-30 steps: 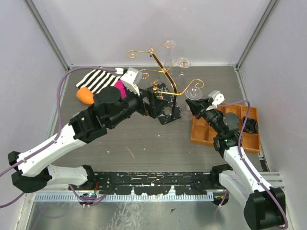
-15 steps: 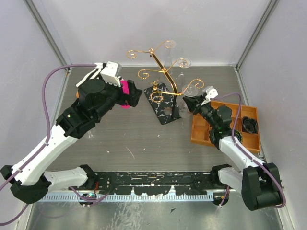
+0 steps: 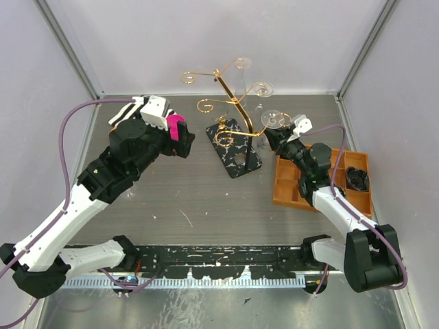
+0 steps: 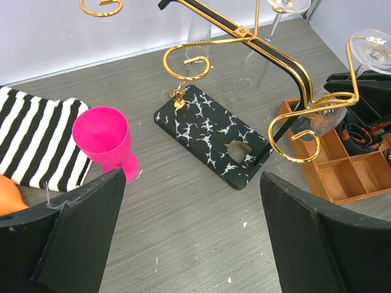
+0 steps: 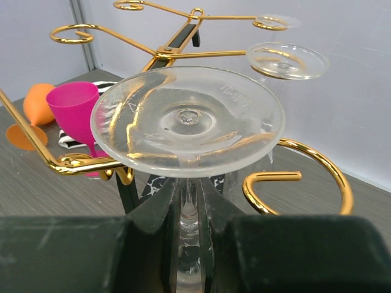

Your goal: Place the wine glass upside down on the wine glass rack

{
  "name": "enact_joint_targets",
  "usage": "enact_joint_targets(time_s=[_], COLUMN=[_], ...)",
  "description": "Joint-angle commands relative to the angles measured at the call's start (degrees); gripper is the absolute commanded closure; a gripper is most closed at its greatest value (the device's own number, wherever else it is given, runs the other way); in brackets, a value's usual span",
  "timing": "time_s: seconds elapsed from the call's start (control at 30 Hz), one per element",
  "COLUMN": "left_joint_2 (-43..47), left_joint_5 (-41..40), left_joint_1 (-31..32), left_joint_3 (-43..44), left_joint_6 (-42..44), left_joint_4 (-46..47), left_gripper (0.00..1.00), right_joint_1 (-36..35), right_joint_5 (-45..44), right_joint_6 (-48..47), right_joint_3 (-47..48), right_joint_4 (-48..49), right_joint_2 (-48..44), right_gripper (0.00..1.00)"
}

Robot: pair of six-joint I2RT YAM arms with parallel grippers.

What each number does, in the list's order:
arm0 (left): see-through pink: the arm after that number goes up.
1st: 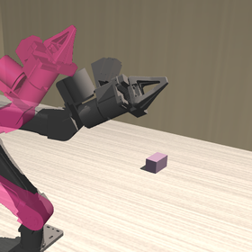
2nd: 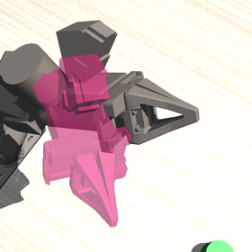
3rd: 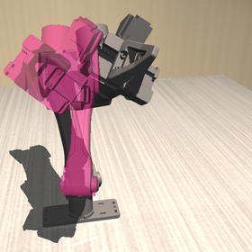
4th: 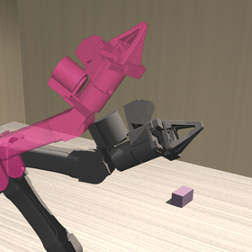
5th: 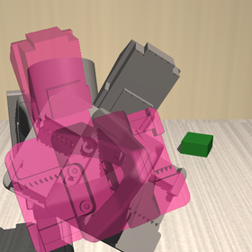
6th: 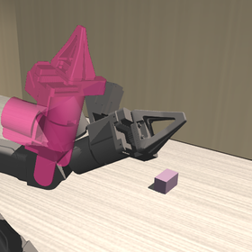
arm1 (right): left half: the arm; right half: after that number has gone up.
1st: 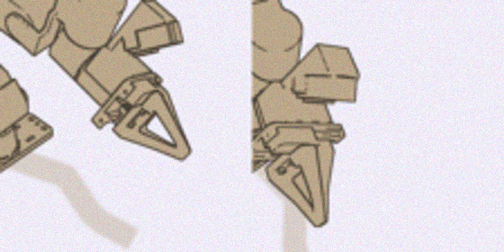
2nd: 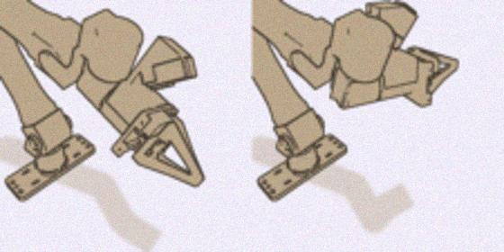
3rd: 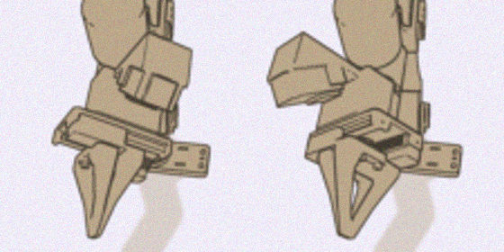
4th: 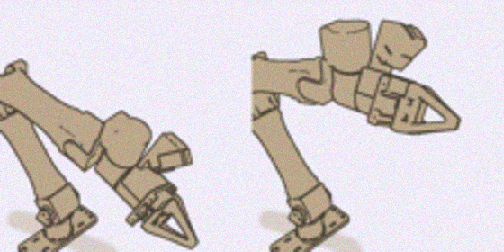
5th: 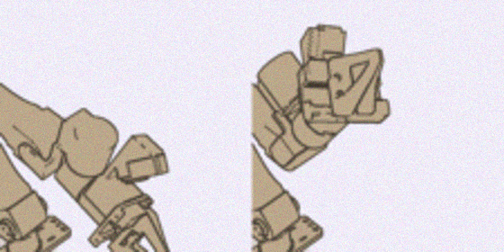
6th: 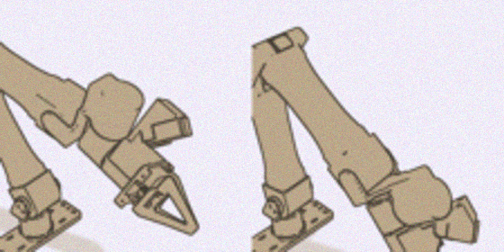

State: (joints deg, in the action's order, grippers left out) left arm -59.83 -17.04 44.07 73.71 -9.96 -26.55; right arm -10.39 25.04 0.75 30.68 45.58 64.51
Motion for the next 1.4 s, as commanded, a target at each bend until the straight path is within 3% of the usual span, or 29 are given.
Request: enact_joint_targets(time_s=[0.0, 0.73, 1.37], left_joint_2=[1.21, 2.16, 2.22], left_joint_5=[-0.95, -1.81, -1.94], left_joint_1=[-0.15, -0.16, -0.22], left_joint_3=[-0.74, -1.21, -1.29], left_joint_6=[1.34, 2.38, 2.73], left_joint_4=[0.95, 0.69, 0.62], left_gripper=[0.02, 0.02, 0.02], right_joint_1=[0.19, 0.91, 1.23], right_joint_5=[-2.82, -11.21, -20.49], right_joint_6=[-1.42, 0.83, 0.35], right_joint_3=[2.88, 4.54, 3.68], right_joint_4=[4.04, 6.95, 5.00], right_joint_2=[0.36, 4.73, 0.41], right_gripper=[0.99, 0.99, 0.99])
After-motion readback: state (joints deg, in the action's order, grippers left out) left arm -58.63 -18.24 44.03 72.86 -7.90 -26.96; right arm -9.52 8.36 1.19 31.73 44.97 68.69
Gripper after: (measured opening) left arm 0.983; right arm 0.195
